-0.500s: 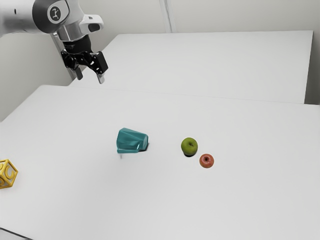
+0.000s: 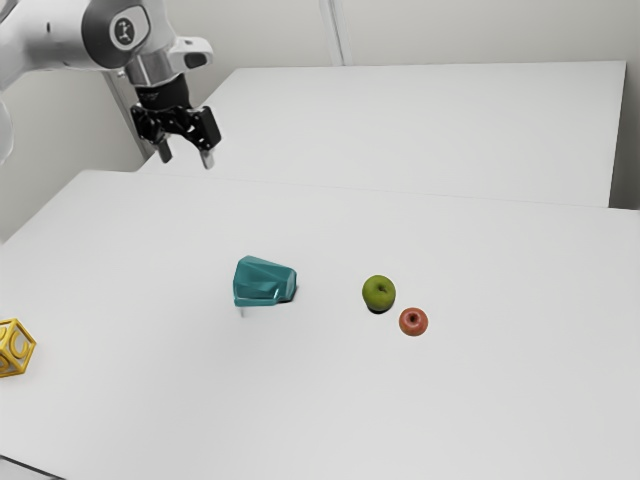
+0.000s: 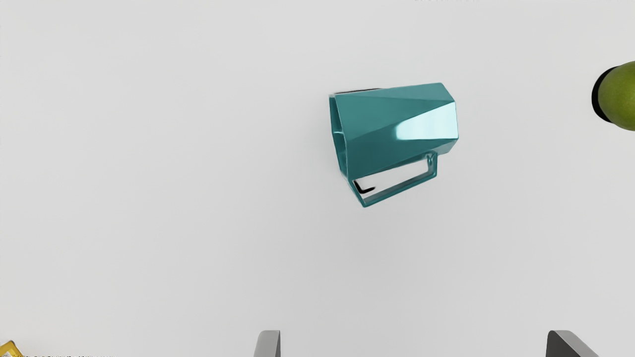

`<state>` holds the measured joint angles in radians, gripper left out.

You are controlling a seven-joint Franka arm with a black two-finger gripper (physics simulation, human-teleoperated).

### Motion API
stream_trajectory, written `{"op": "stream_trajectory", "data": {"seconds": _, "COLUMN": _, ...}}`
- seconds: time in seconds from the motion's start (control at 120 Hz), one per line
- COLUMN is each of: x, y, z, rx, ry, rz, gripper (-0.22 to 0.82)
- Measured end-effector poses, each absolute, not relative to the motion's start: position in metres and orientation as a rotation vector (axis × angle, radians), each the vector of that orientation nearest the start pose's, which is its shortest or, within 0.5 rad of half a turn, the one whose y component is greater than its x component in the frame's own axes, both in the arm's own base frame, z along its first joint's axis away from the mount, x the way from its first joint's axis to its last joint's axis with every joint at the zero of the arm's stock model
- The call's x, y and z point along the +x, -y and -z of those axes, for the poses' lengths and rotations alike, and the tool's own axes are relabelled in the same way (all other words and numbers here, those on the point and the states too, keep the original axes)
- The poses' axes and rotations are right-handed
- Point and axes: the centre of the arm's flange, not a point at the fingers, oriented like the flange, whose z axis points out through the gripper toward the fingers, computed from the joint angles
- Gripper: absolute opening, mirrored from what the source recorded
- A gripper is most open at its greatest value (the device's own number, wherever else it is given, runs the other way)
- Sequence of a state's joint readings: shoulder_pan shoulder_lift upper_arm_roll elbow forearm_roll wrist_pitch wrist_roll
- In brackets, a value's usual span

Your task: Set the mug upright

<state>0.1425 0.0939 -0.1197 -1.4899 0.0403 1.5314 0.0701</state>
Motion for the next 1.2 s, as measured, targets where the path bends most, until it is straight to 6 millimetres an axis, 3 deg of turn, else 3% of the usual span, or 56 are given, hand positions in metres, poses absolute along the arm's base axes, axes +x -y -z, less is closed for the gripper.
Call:
{"op": "stream_trajectory", "data": {"seconds": 0.108, "x": 0.584, "y": -0.043, "z": -0.596, "rx": -3.172, "ry": -0.019, "rz": -0.084, "gripper": 0.58}}
{"op": "stream_trajectory", "data": {"seconds": 0.267, "x": 0.599, "y": -0.073, "z": -0.567, "rx": -3.297, "ry": 0.044, "rz": -0.048, "gripper": 0.58}}
{"op": "stream_trajectory", "data": {"seconds": 0.6, "x": 0.600, "y": -0.109, "z": -0.472, "rx": -3.594, "ry": 0.179, "rz": 0.075, "gripper": 0.58}}
{"op": "stream_trajectory", "data": {"seconds": 0.892, "x": 0.602, "y": -0.115, "z": -0.404, "rx": -3.773, "ry": 0.267, "rz": 0.293, "gripper": 0.58}}
{"op": "stream_trajectory", "data": {"seconds": 1.2, "x": 0.611, "y": -0.126, "z": -0.354, "rx": -3.811, "ry": 0.225, "rz": 0.405, "gripper": 0.58}}
